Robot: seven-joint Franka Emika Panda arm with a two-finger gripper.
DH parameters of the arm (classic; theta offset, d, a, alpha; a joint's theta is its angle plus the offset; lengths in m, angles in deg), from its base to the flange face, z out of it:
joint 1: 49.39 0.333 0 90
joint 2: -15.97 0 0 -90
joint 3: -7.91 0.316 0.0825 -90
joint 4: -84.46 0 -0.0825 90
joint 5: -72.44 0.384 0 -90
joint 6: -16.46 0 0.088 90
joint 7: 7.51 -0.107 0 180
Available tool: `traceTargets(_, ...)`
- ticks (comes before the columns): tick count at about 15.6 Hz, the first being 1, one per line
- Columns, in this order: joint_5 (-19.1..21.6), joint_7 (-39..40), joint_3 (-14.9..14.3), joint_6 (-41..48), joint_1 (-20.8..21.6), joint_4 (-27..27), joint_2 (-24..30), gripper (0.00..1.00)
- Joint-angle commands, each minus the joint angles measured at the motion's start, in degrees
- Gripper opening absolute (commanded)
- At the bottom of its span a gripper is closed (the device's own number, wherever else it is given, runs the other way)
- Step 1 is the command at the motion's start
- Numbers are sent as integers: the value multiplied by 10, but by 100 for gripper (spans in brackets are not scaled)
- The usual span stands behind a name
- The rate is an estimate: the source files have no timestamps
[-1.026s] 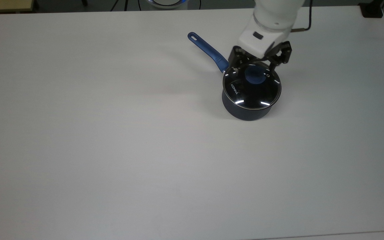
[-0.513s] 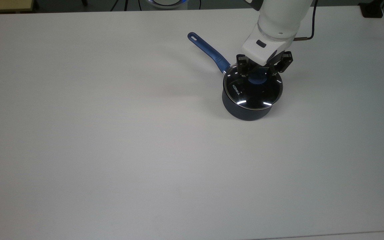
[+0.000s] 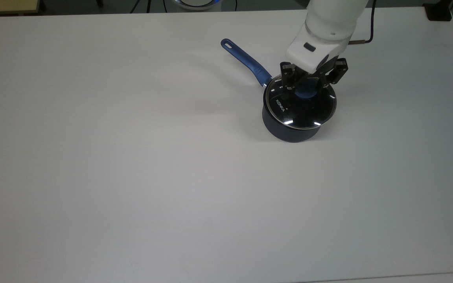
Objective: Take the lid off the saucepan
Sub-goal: 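Lift the glass lid off the saucepan and carry it aside, then lower the glass lid onto the table beside the saucepan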
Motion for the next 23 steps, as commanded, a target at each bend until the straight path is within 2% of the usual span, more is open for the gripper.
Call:
traceTargets(1,-3,35,-6,13,-23,0,30,48)
traceTargets(5,-3,118,-8,52,-94,3,38,48)
traceTargets(8,-5,142,-10,47,-153,24,38,48)
traceTargets(12,-39,183,-10,35,-216,74,38,48)
traceTargets(14,-67,189,-10,-2,-235,125,45,48)
traceTargets(16,-78,189,-10,-66,-253,179,60,48)
traceTargets(19,-78,188,-10,-83,-267,187,59,48)
traceTargets(20,-78,188,-10,-83,-269,187,58,51)
traceTargets(21,-78,188,-10,-83,-270,186,55,62)
traceTargets(22,-78,188,-10,-83,-270,186,51,84)
traceTargets(23,-78,184,-10,-83,-270,185,47,100)
